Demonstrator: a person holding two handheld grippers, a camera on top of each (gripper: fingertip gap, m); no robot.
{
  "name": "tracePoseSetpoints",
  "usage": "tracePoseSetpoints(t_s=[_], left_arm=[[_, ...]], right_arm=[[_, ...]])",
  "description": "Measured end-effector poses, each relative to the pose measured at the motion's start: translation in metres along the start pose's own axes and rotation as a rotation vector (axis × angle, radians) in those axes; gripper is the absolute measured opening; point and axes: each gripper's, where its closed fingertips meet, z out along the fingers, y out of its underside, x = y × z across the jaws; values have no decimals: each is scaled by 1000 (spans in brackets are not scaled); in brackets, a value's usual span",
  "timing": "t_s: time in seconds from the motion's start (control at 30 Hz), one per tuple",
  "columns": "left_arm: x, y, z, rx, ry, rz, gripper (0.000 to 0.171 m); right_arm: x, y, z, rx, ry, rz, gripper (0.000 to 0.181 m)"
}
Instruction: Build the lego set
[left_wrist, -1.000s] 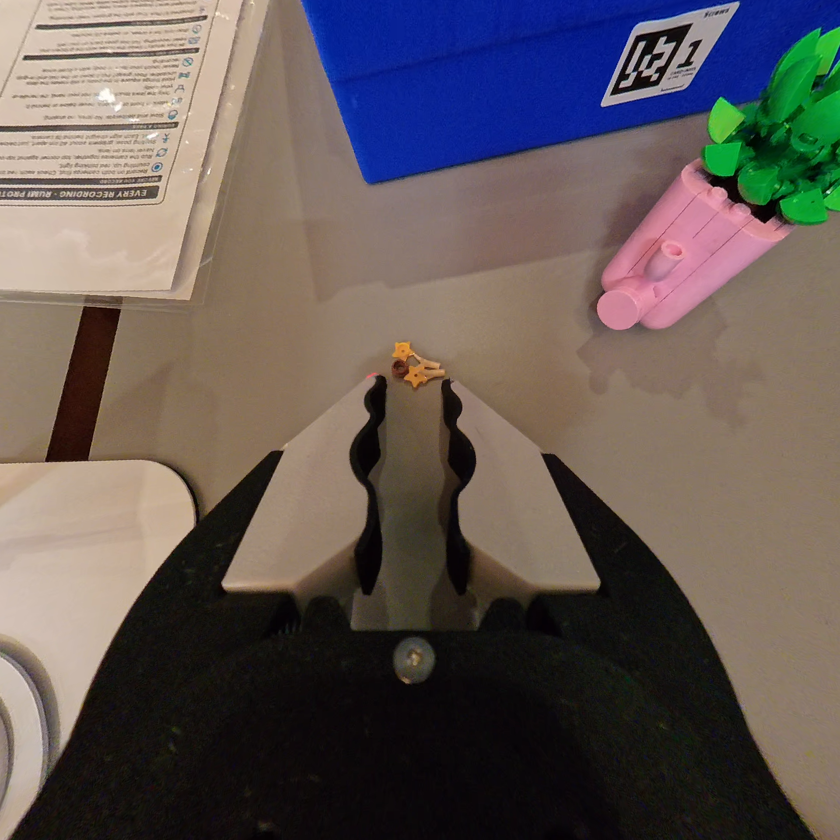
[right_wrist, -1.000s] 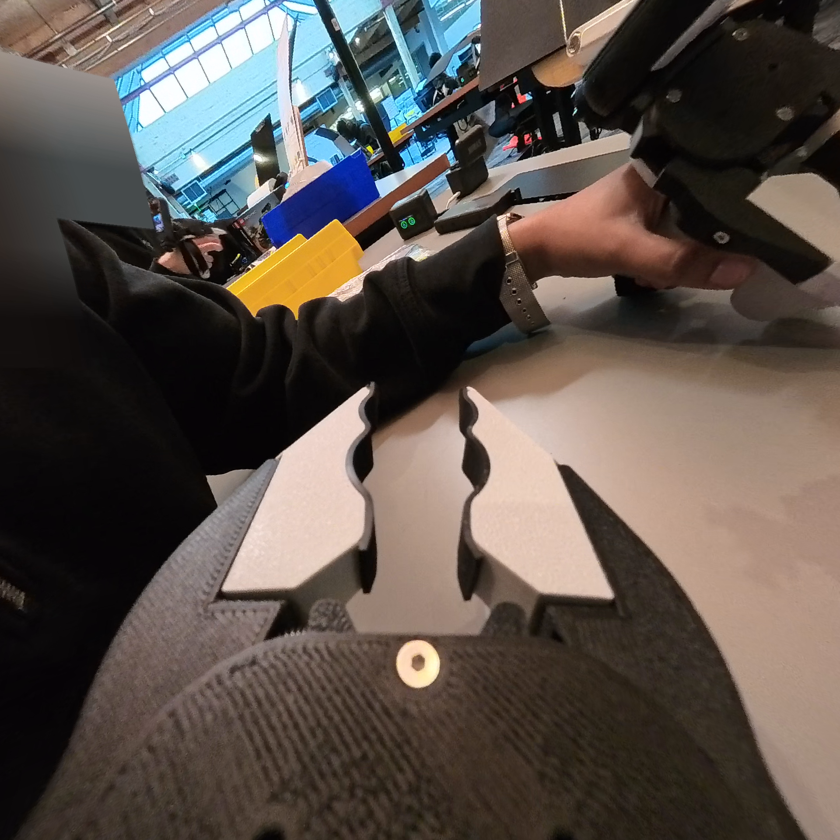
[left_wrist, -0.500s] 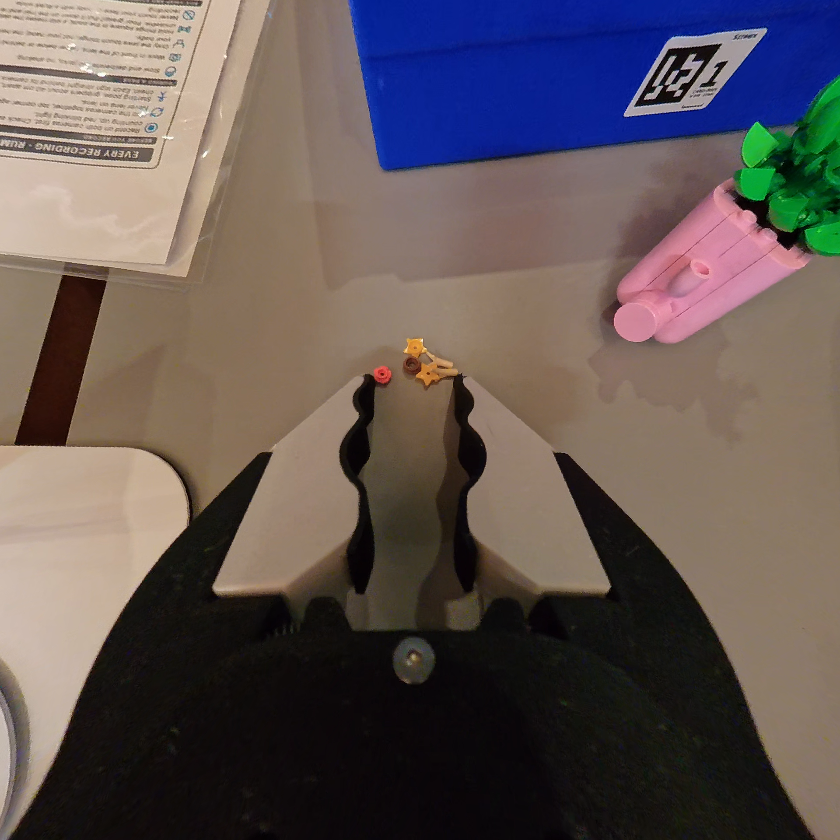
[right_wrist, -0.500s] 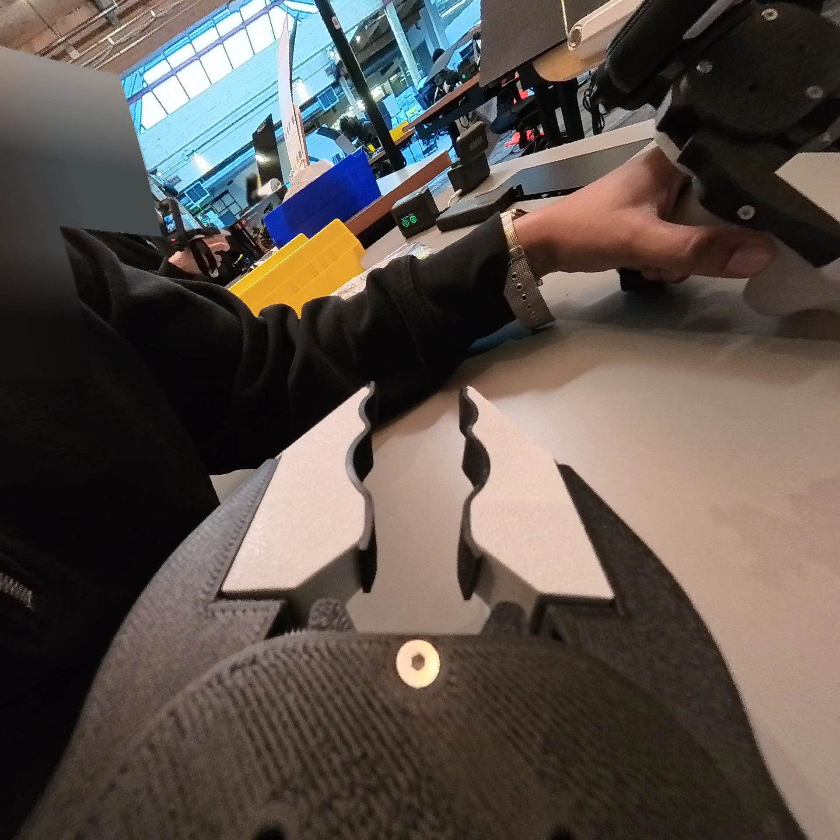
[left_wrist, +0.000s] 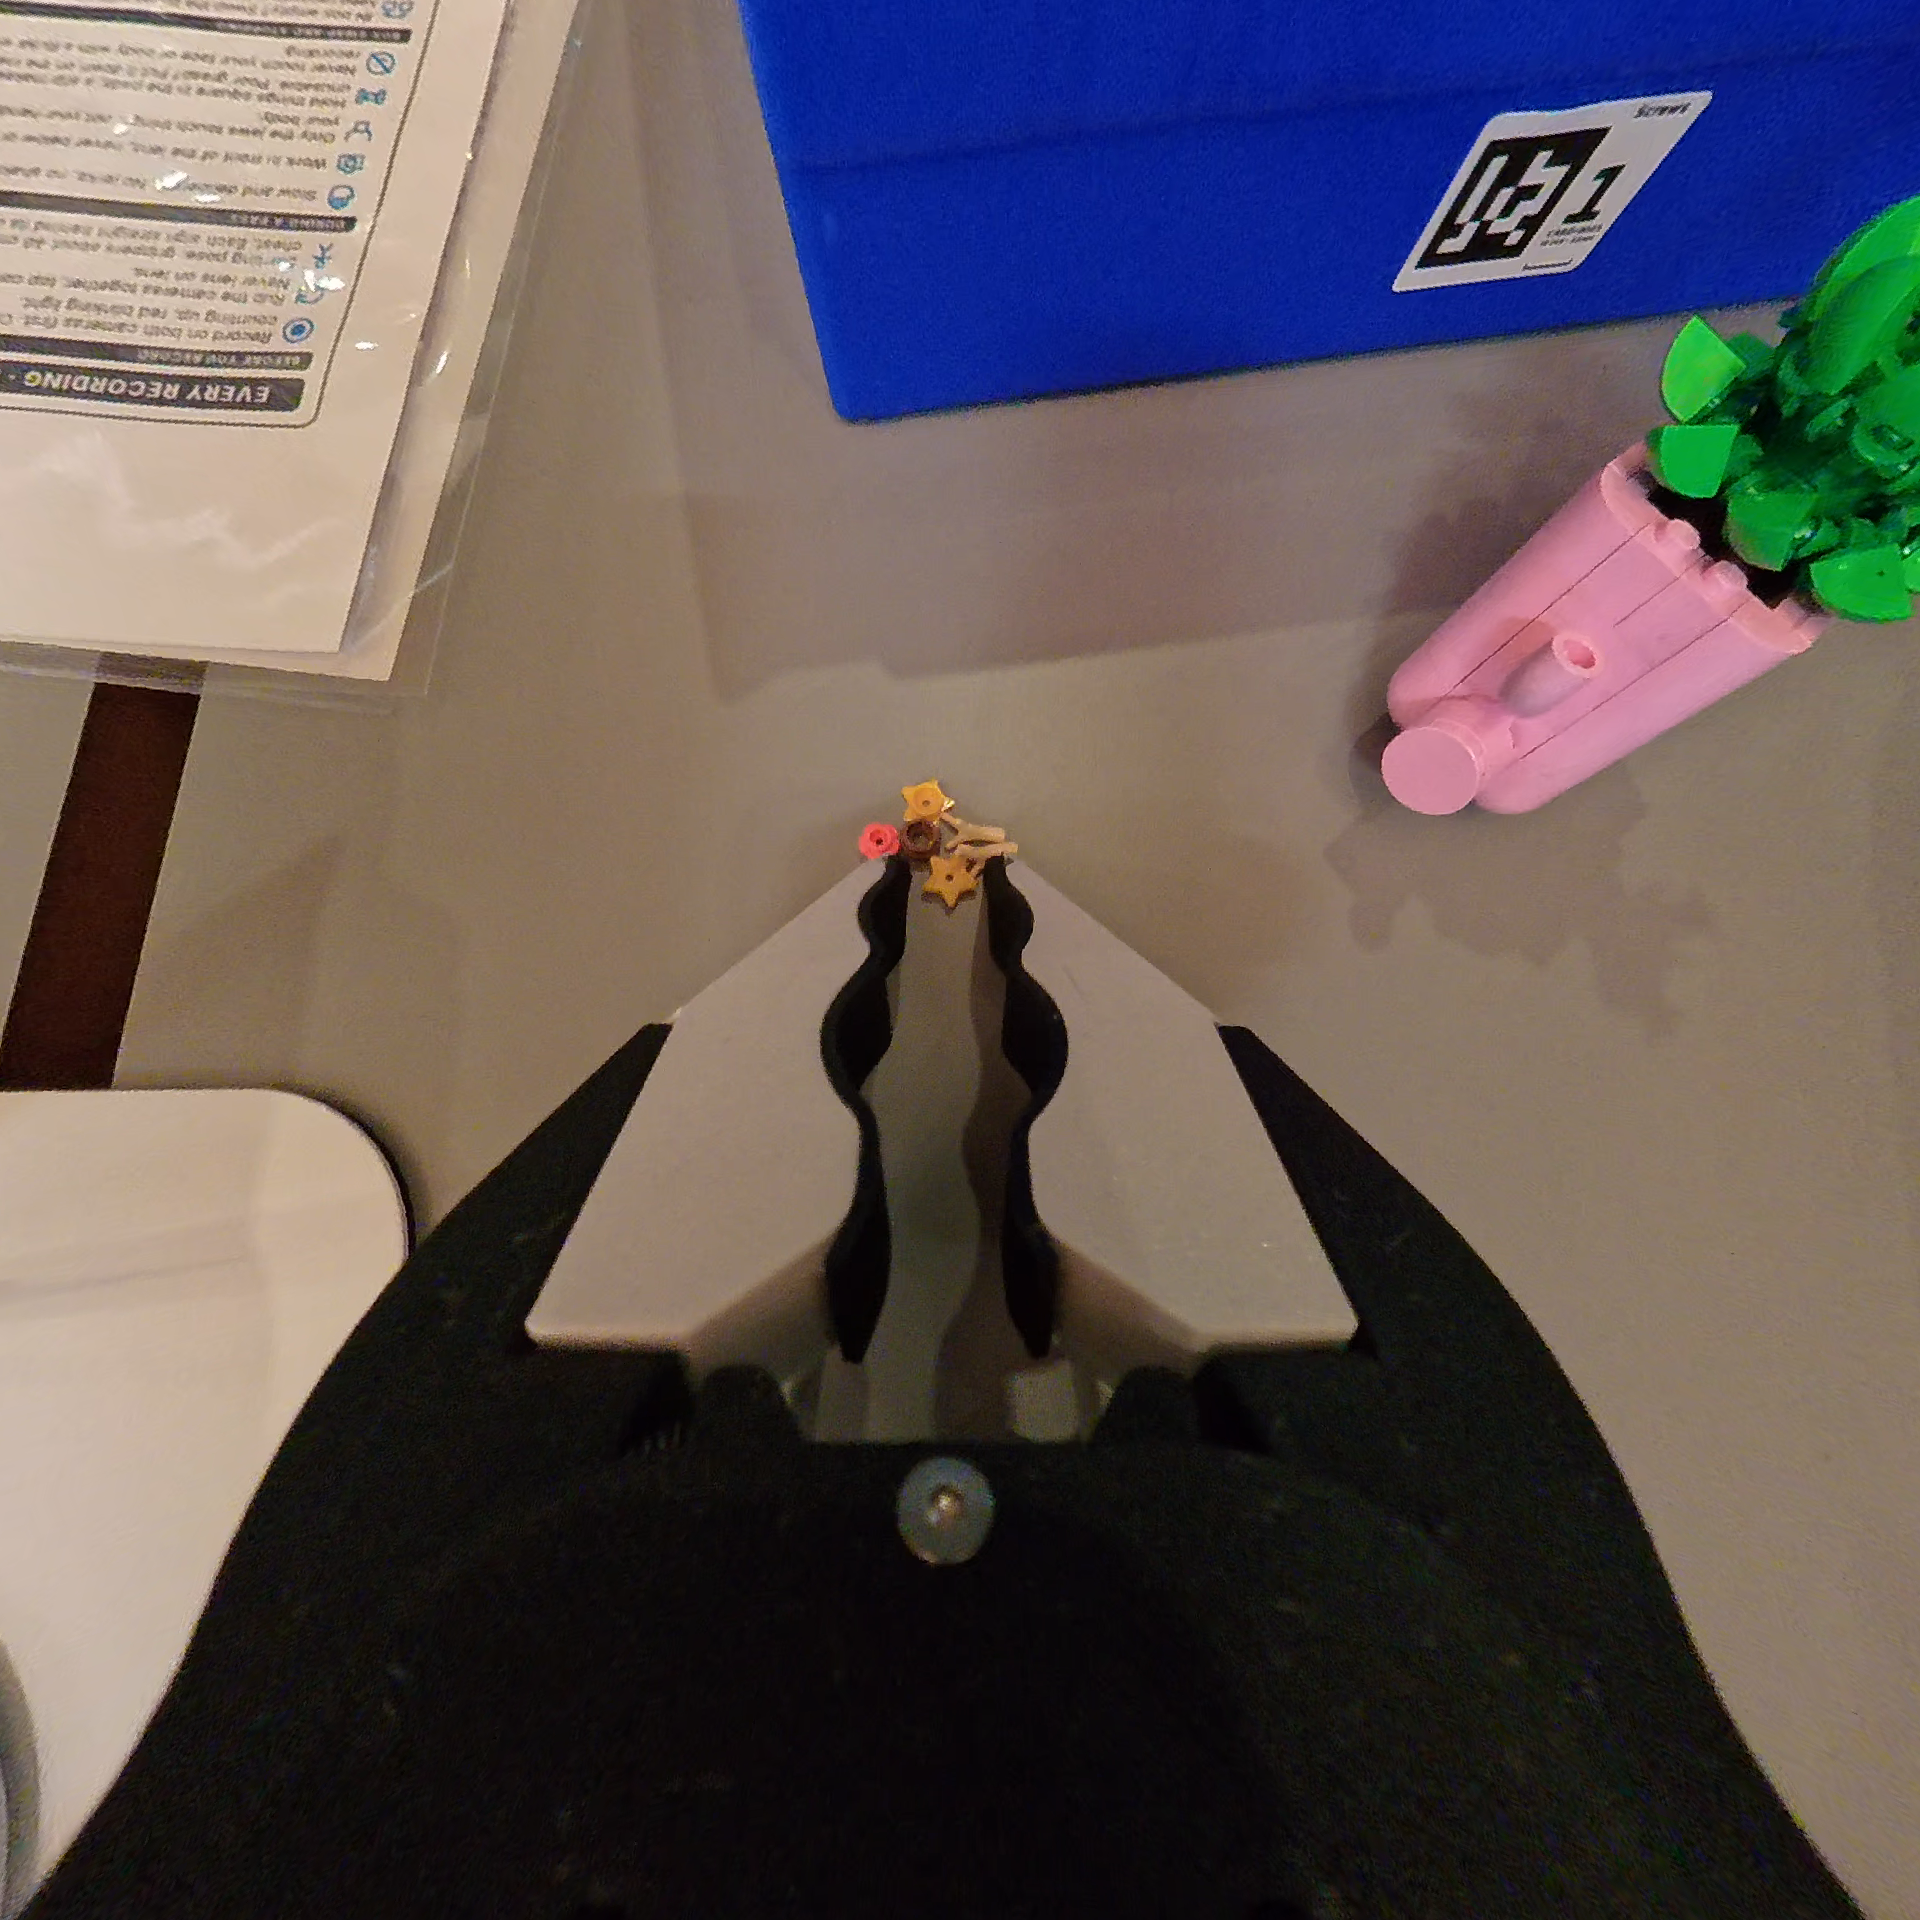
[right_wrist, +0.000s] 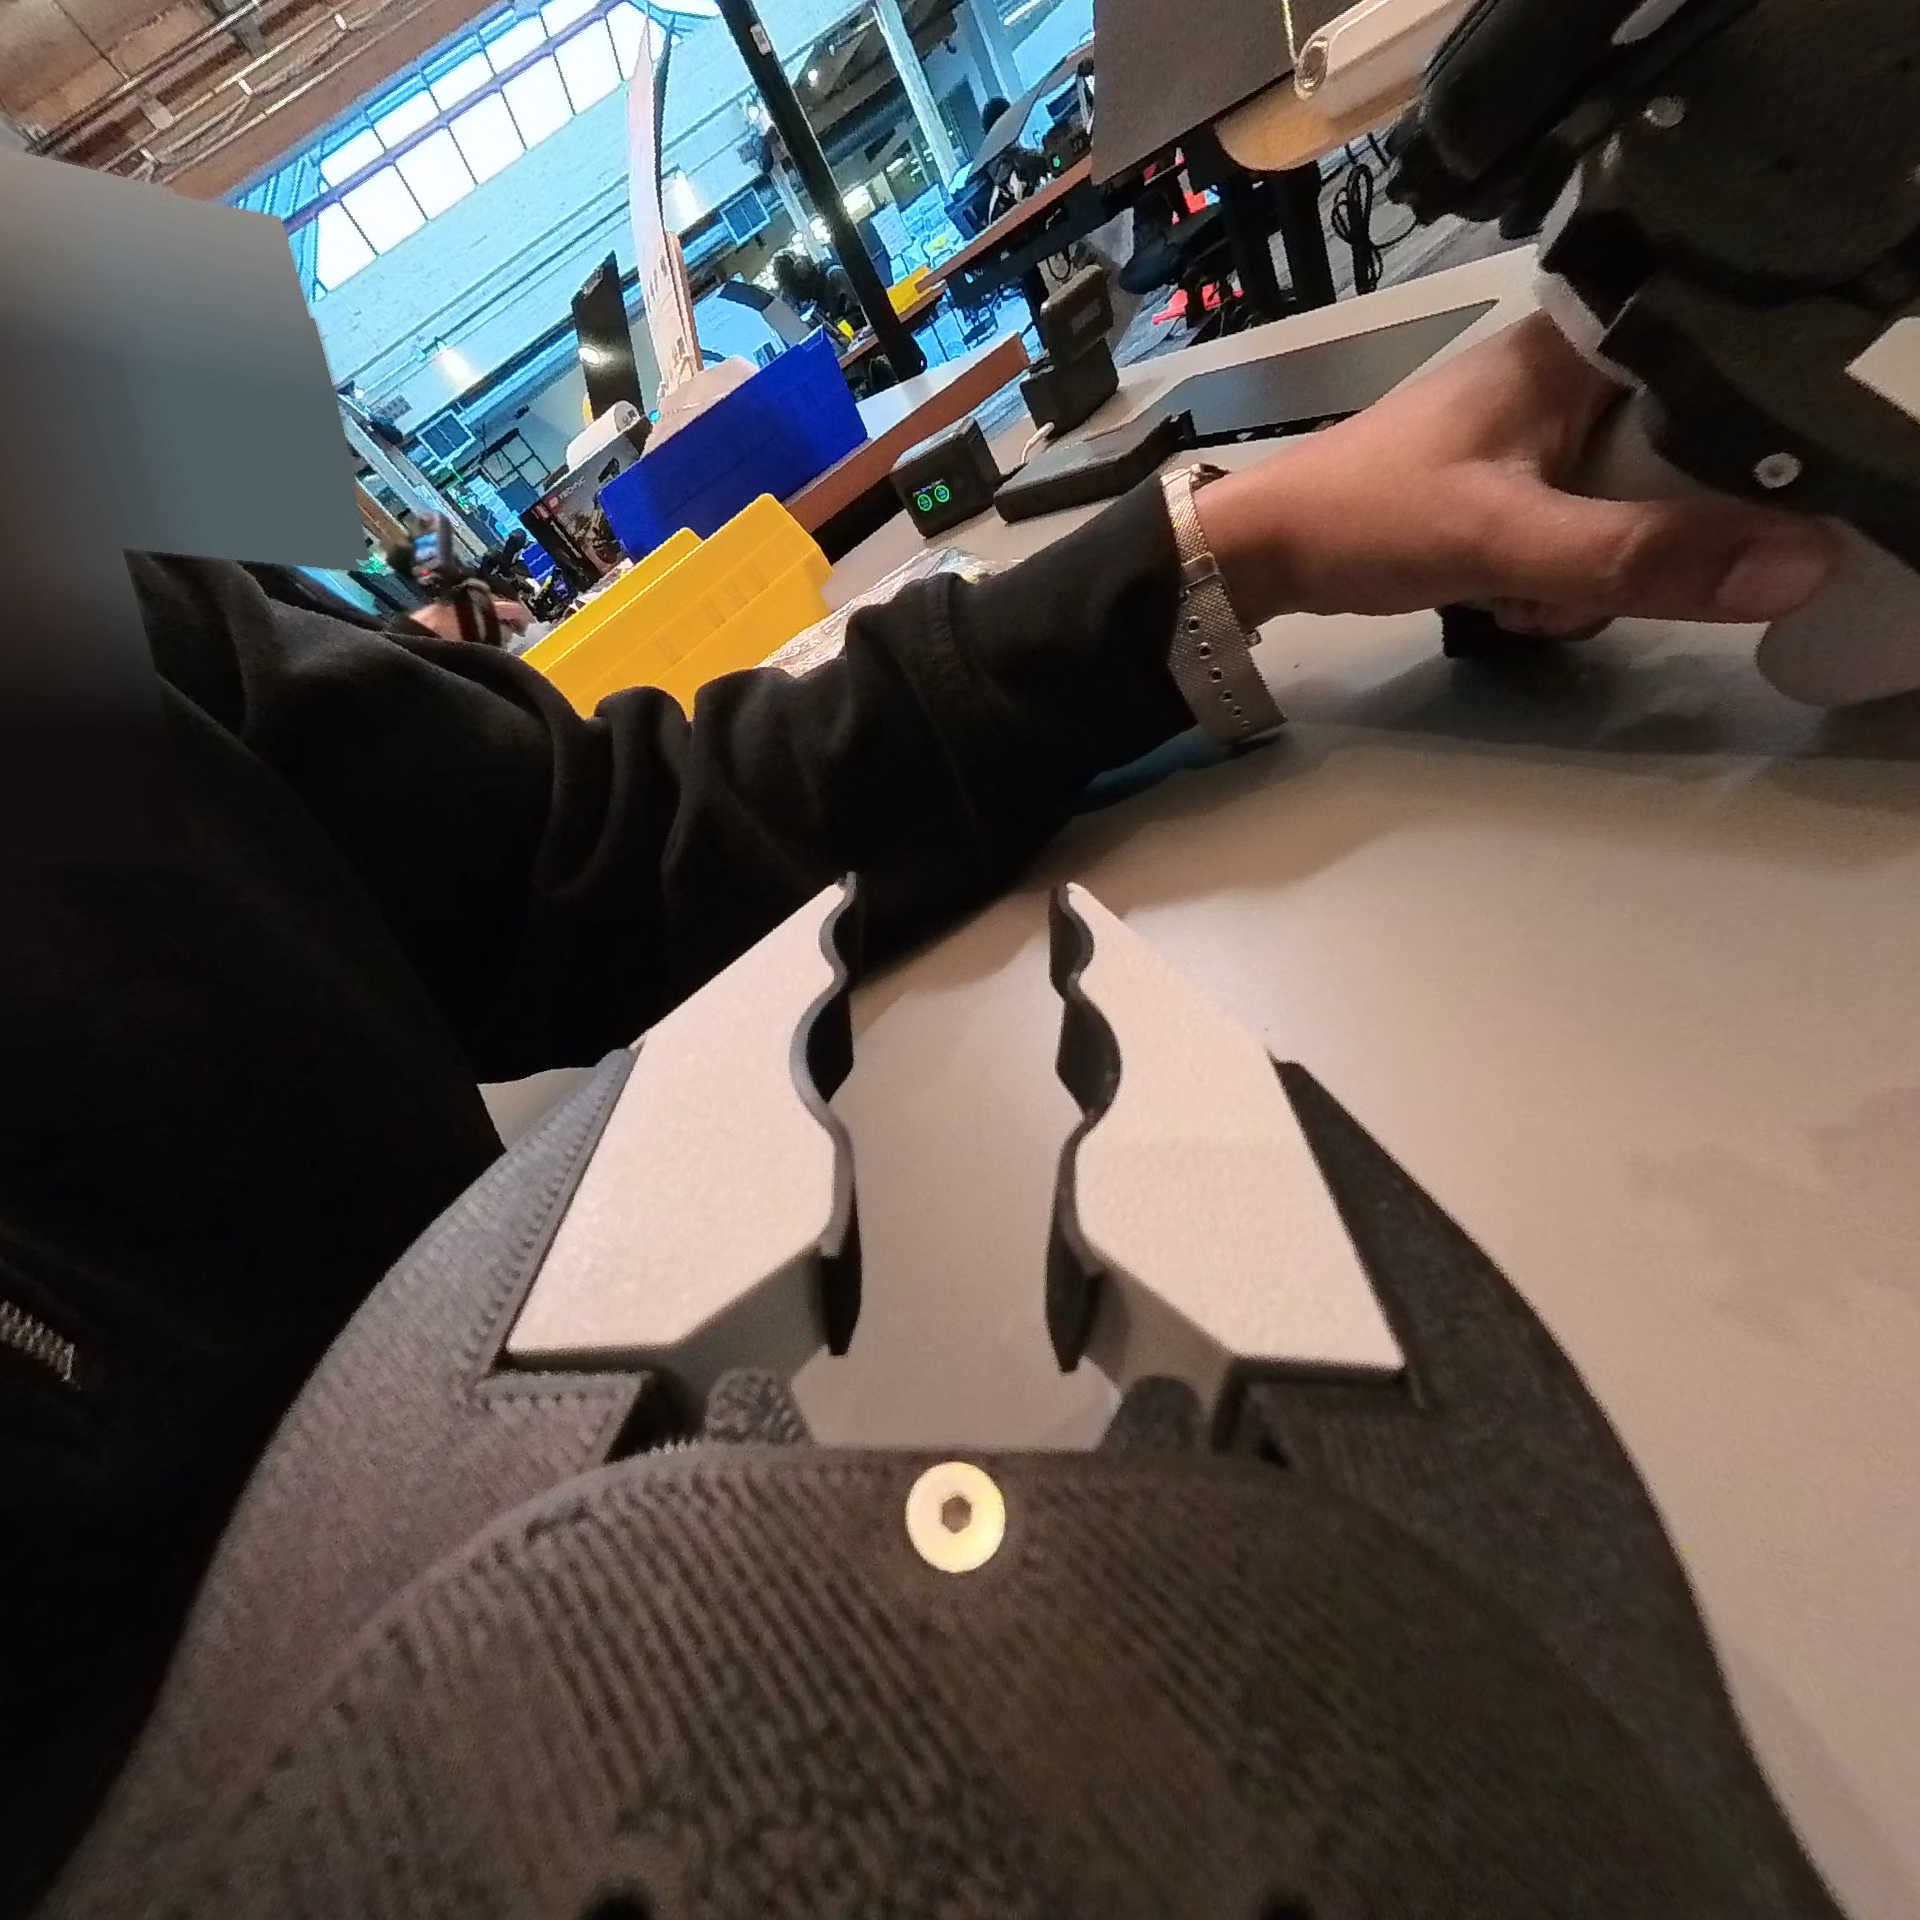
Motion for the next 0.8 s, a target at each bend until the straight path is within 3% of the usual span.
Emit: tracePoseSetpoints(t_s=[0.6,0.8], left_arm=[[-2,-5,-5,47,3,-19,22],[0,4,-7,16,36,-32,12]], right_arm=[[-2,-2,-3,22,-13,7,35],[-2,-3,-3,28,-18,18,35]])
